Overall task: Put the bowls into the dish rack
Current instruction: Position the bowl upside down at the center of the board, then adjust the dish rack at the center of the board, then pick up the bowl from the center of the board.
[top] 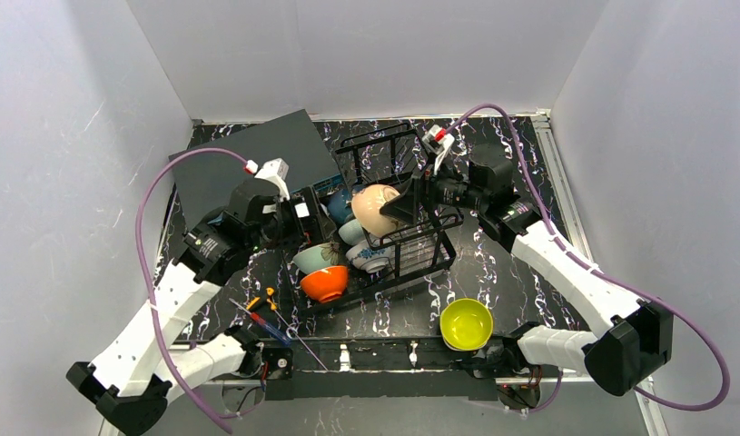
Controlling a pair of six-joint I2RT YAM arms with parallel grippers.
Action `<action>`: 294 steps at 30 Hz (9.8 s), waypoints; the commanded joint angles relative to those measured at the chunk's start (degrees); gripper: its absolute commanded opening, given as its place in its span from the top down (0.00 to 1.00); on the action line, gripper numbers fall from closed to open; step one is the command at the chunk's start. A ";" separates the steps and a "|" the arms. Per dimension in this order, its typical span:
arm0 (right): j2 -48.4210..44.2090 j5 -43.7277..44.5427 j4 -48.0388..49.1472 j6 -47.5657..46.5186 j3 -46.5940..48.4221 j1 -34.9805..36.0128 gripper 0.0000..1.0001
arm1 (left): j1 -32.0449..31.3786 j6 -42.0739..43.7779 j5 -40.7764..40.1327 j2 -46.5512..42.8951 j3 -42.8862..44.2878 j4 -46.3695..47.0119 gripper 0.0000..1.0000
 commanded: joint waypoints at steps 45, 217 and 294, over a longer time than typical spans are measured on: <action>-4.09 10.10 -4.99 -7.90 7.99 3.86 0.01 | 28.30 -7.71 12.69 -2.45 -34.44 7.60 0.60; -8.89 11.55 -7.15 -3.03 12.54 -12.30 0.01 | -38.32 22.70 16.00 23.14 9.74 27.38 1.00; 6.52 -25.92 -3.30 -65.00 14.10 19.52 0.01 | 14.48 41.12 81.18 -5.52 -1.04 14.06 1.00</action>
